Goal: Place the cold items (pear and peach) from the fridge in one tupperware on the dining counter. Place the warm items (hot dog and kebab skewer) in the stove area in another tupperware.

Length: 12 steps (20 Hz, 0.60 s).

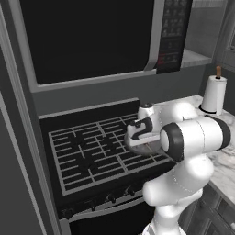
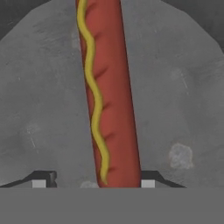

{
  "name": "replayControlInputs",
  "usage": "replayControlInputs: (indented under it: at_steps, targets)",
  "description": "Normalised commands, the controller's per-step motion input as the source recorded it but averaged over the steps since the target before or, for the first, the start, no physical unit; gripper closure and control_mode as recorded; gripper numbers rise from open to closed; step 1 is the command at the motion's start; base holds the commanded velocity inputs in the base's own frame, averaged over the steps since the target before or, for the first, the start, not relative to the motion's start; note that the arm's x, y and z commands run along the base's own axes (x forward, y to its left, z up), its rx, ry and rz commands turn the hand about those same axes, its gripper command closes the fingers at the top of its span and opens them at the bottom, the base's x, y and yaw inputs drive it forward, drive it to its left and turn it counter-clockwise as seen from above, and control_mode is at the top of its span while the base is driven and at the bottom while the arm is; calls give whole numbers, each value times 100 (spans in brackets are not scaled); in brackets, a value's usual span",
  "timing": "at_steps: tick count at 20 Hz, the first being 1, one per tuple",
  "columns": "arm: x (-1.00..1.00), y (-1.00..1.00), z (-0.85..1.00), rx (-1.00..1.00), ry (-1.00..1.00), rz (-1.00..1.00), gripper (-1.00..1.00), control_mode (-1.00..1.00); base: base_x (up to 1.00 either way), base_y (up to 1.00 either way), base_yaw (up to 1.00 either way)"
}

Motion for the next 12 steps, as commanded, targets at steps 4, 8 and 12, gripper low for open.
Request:
replayControlInputs:
  at_steps: [4, 8, 12]
  targets:
    - [5, -2, 0, 0, 0, 0, 100, -100, 0, 0, 0]
    - [-23, 0, 0, 0, 0, -3, 100, -100, 0, 0, 0]
    - [-19, 0, 0, 0, -3, -3, 100, -100, 0, 0, 0]
